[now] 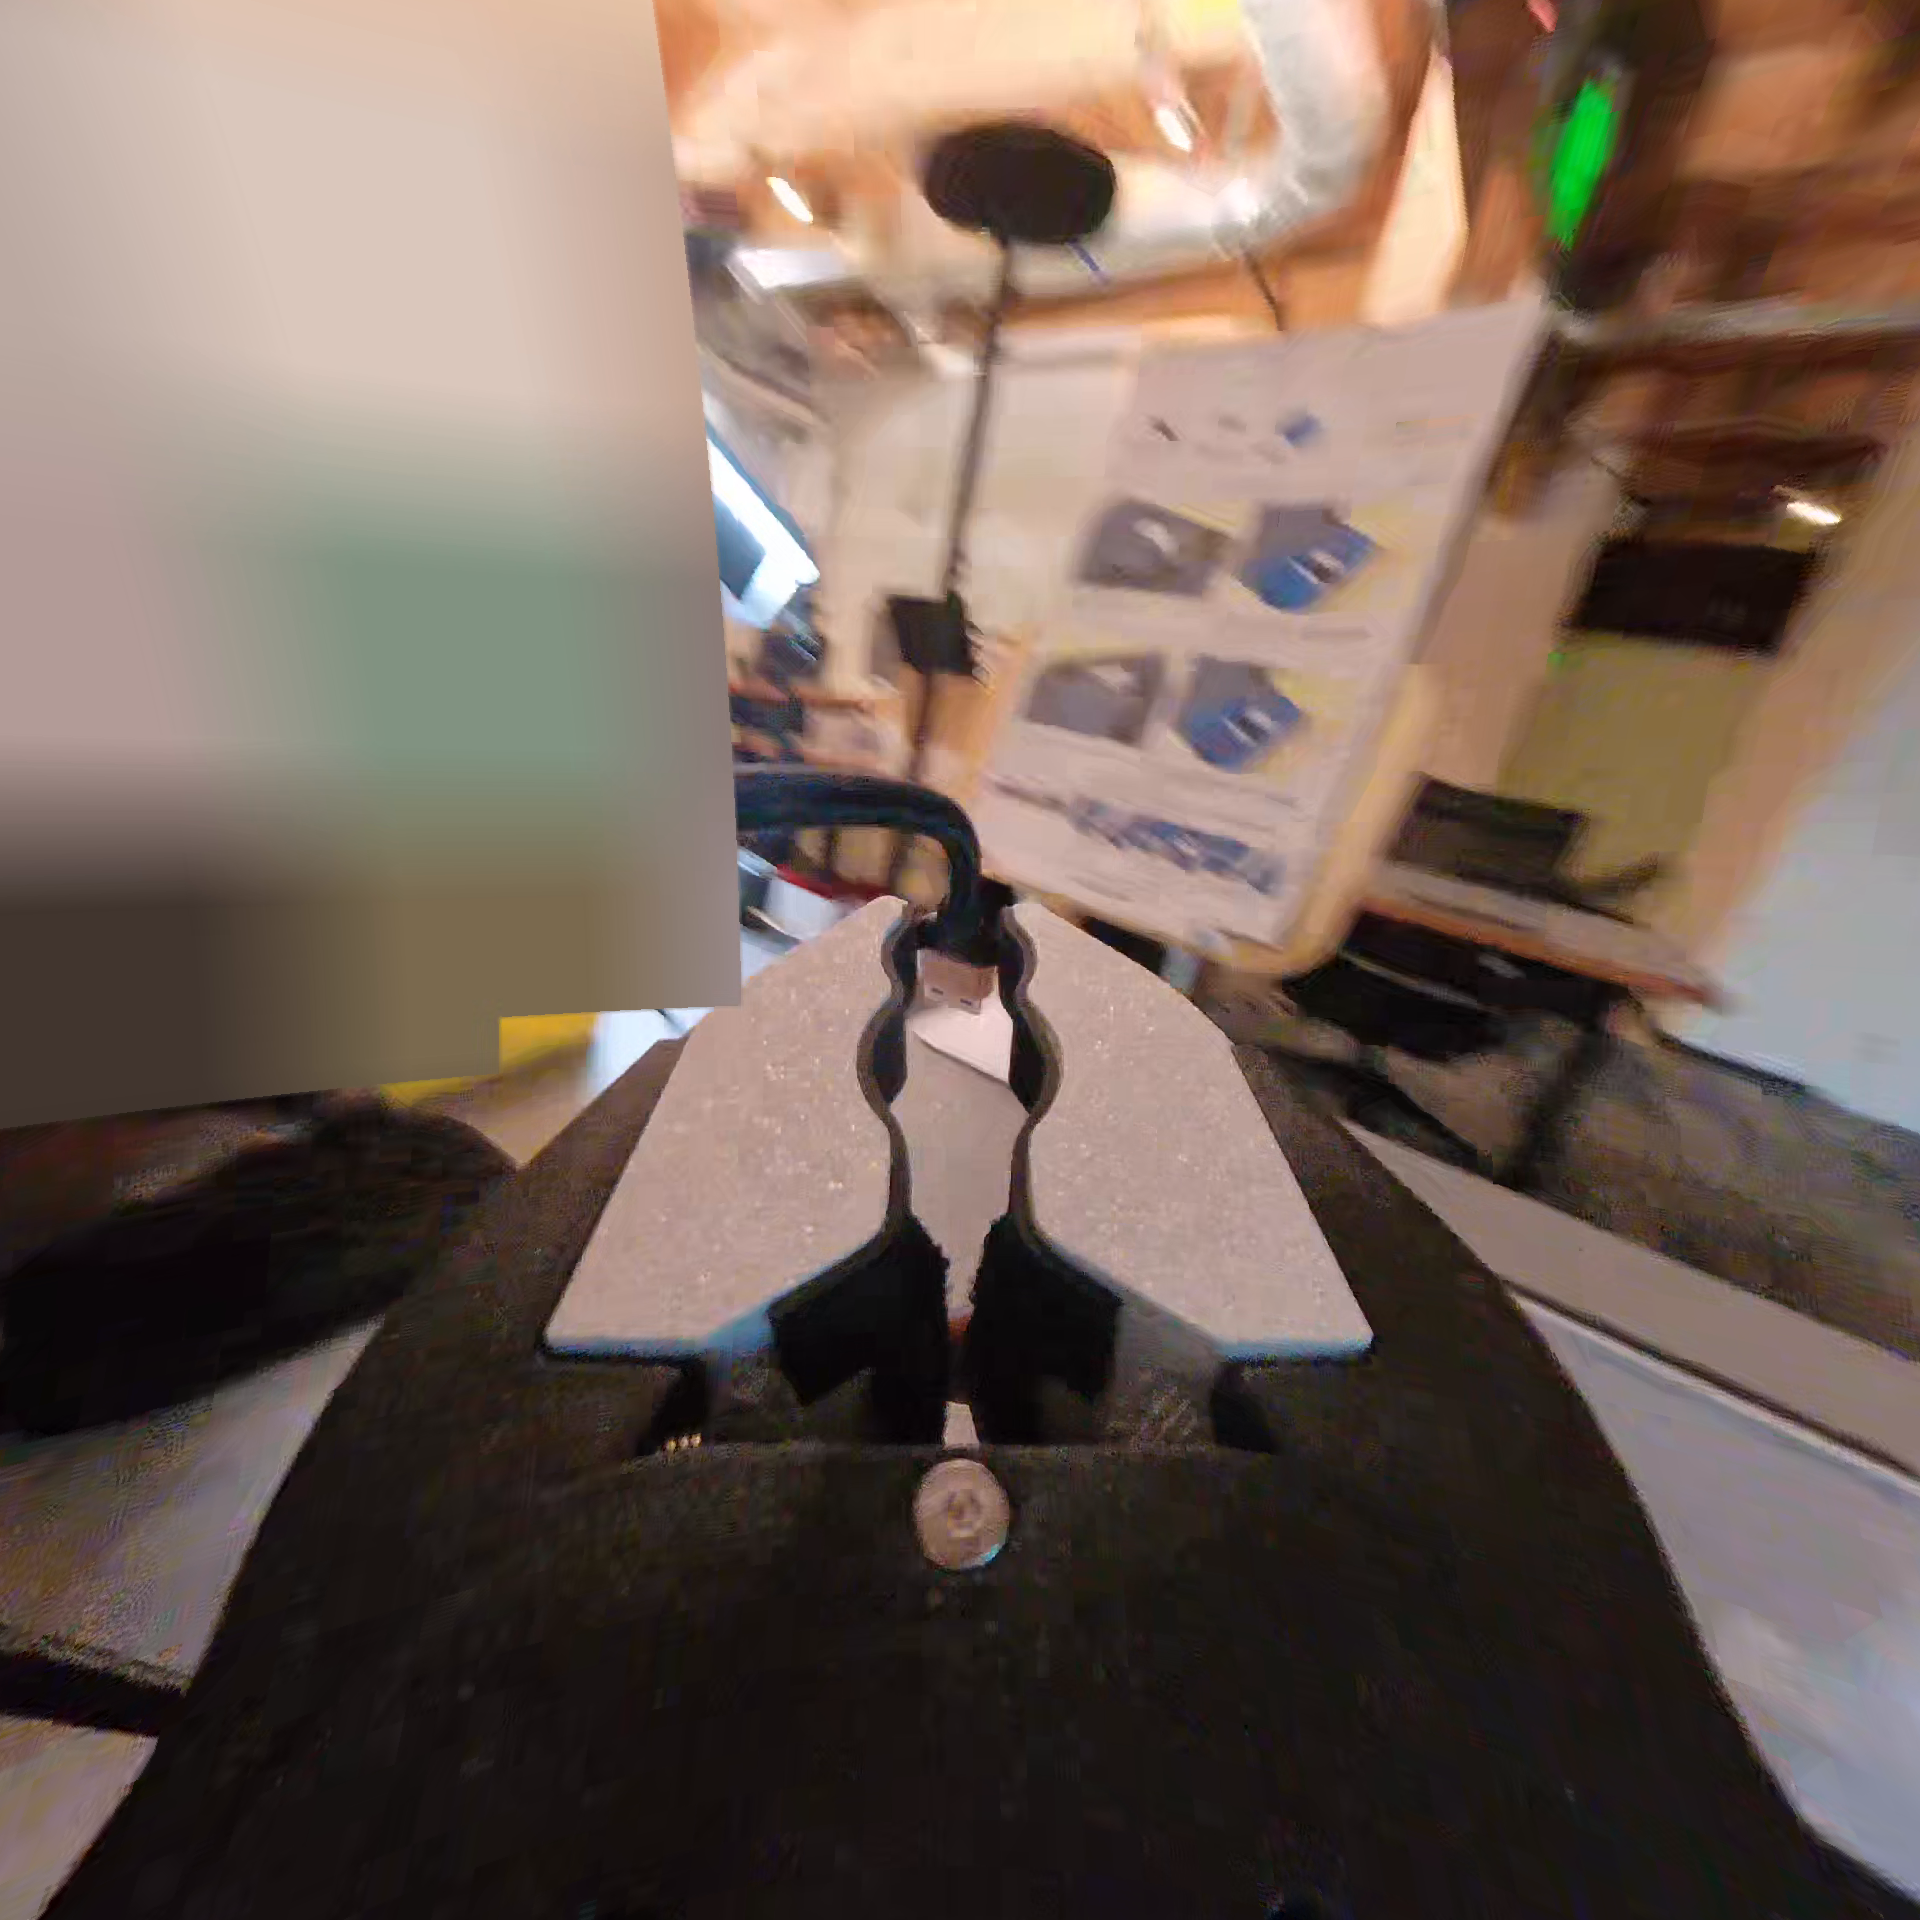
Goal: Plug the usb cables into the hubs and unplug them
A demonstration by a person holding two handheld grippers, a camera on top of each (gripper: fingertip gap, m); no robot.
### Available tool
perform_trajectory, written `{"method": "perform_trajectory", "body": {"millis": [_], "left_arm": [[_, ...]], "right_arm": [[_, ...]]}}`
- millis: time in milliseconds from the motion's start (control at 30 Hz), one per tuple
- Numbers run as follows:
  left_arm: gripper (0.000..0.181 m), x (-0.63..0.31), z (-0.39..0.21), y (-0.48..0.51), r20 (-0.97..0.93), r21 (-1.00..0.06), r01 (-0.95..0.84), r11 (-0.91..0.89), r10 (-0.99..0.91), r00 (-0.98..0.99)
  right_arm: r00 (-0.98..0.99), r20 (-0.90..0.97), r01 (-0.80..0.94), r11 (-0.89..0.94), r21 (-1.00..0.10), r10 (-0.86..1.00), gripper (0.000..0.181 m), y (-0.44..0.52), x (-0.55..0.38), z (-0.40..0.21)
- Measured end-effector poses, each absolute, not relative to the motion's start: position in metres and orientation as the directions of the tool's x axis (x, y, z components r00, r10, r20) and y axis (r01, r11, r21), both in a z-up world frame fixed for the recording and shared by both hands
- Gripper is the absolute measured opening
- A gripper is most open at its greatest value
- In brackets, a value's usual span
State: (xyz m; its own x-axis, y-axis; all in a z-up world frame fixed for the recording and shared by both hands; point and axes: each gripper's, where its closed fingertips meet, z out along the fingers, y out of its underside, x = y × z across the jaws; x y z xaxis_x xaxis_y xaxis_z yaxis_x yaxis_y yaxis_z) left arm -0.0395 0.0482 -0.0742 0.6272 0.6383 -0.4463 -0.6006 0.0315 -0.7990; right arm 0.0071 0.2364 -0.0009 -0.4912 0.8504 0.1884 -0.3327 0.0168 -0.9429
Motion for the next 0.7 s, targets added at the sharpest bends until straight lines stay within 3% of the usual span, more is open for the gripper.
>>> {"method": "perform_trajectory", "body": {"millis": [133, 200, 300, 467, 600, 700], "left_arm": [[0.01, -0.048, -0.076, 0.042, -0.345, -0.838, -0.535, 0.105, 0.657, 0.67], [0.011, -0.049, -0.077, 0.041, -0.362, -0.833, -0.547, 0.084, 0.664, 0.654], [0.011, -0.048, -0.081, 0.046, -0.408, -0.823, -0.567, 0.038, 0.657, 0.634], [0.013, -0.043, -0.082, 0.05, -0.441, -0.808, -0.589, 0.021, 0.641, 0.628], [0.013, -0.044, -0.082, 0.05, -0.426, -0.814, -0.58, 0.036, 0.642, 0.638], [0.014, -0.043, -0.083, 0.051, -0.451, -0.803, -0.596, 0.014, 0.641, 0.621]], "right_arm": [[0.054, 0.39, 0.058, 0.387, -0.92, 0.919, 0.015, 0.362, -0.011, -0.016], [0.277, 0.512, 0.272, 0.445, -0.853, 0.813, 0.015, 0.42, -0.004, -0.024], [0.417, 0.615, 0.484, 0.41, -0.773, 0.669, 0.014, 0.475, 0.004, -0.043], [0.238, 0.707, 0.725, 0.363, -0.586, 0.666, 0.014, 0.496, -0.004, -0.115], [0.018, 0.582, 0.843, 0.301, -0.446, 0.813, 0.014, 0.476, -0.005, -0.175], [-0.04, 0.502, 0.882, 0.267, -0.389, 0.864, 0.014, 0.465, -0.003, -0.194]]}}
